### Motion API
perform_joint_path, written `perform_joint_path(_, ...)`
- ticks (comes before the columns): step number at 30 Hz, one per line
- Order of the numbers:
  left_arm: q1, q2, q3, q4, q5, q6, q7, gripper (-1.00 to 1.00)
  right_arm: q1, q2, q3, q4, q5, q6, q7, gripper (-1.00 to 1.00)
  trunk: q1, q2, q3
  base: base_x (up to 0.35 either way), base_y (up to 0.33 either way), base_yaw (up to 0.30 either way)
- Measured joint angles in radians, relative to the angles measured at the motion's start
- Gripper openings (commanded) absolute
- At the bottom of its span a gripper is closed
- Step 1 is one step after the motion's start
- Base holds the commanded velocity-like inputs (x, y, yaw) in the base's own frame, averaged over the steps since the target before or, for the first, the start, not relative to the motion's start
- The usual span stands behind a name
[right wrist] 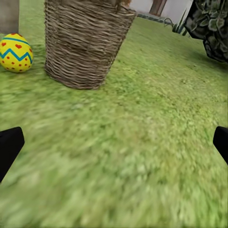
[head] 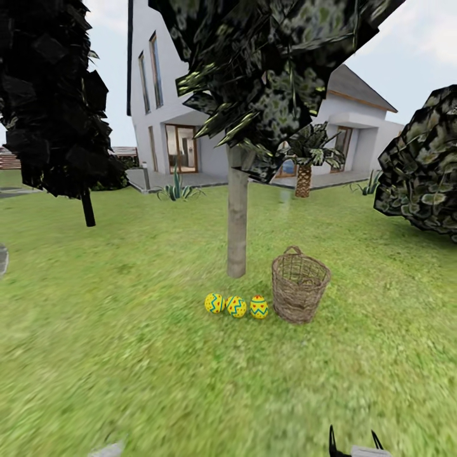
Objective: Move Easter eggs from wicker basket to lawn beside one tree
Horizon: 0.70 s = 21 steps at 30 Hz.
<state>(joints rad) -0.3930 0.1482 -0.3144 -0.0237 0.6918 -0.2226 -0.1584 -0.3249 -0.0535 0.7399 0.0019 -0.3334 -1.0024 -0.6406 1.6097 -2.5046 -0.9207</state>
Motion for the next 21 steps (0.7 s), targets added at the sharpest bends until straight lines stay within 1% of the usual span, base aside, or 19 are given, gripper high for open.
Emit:
perform_joint_path(3, 0.031, 0.015, 0.0, 0.0, 0.0, -0.012, -0.001, 1.0, 0.004, -0.001, -0.001, 0.0, 0.0, -0.002, 0.001, 1.0, -0.001, 0.001, 0.012, 0.0, 0.0, 0.0)
perform_joint_path(7, 0.04, 0.014, -0.002, 0.0, -0.001, -0.018, -0.001, 1.0, 0.008, -0.006, -0.003, 0.0, 0.001, -0.004, 0.002, 1.0, -0.003, 0.002, 0.028, 0.0, 0.0, 0.0)
perform_joint_path(11, 0.042, 0.009, -0.003, -0.001, -0.001, -0.02, -0.001, 1.0, 0.009, -0.006, -0.002, 0.0, 0.003, 0.001, 0.003, 1.0, -0.005, 0.003, 0.043, 0.0, 0.0, 0.0)
perform_joint_path(15, 0.042, -0.006, -0.003, 0.0, -0.001, -0.019, -0.001, 1.0, 0.009, -0.005, -0.001, -0.001, 0.003, 0.006, 0.003, 1.0, -0.007, 0.004, 0.059, 0.0, 0.0, 0.0)
perform_joint_path(16, 0.043, -0.017, -0.003, -0.001, -0.001, -0.019, -0.001, 1.0, 0.009, -0.003, 0.0, -0.001, 0.004, 0.006, 0.003, 1.0, -0.007, 0.004, 0.063, 0.0, 0.0, 0.0)
perform_joint_path(21, 0.043, -0.021, -0.002, -0.001, 0.0, -0.017, -0.001, 1.0, 0.009, -0.002, -0.001, -0.002, 0.003, 0.006, 0.002, 1.0, -0.009, 0.005, 0.082, 0.0, 0.0, 0.0)
